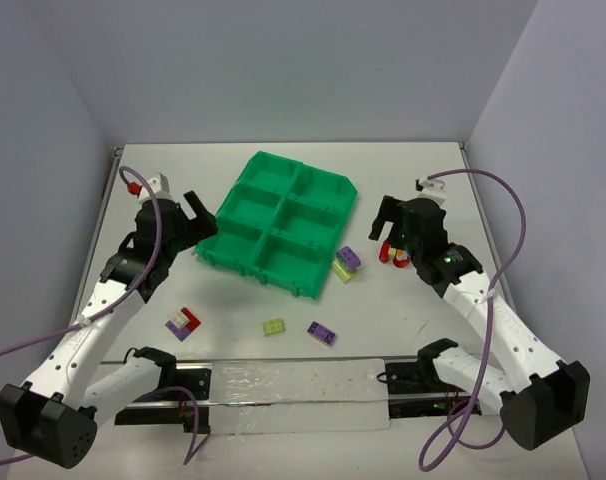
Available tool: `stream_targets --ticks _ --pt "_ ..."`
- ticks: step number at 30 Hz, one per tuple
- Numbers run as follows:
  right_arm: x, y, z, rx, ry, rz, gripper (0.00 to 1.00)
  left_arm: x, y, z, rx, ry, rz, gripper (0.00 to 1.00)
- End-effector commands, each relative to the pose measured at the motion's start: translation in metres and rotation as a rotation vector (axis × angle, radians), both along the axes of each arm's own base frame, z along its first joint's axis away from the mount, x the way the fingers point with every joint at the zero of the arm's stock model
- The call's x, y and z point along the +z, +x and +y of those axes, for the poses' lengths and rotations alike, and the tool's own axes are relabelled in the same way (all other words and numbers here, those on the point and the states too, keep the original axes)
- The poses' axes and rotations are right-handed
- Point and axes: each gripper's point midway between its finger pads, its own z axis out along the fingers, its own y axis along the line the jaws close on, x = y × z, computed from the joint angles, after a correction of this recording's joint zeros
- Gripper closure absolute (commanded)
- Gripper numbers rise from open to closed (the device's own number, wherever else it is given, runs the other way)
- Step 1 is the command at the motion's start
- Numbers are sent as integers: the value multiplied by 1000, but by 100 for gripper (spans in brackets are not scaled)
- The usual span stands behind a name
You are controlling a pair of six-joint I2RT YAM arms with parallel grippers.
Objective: Sort the legos into containers by color
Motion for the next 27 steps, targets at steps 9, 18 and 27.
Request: stream_targets --ticks 9,18,27 --pt "-1 -4 52 295 11 -6 0 1 5 38 254 48 21 1" --pt "-50 -7 90 502 -128 173 7 -1 7 22 154 62 83 1" --pt "-79 11 94 485 -179 246 32 7 3 27 151 80 58 1"
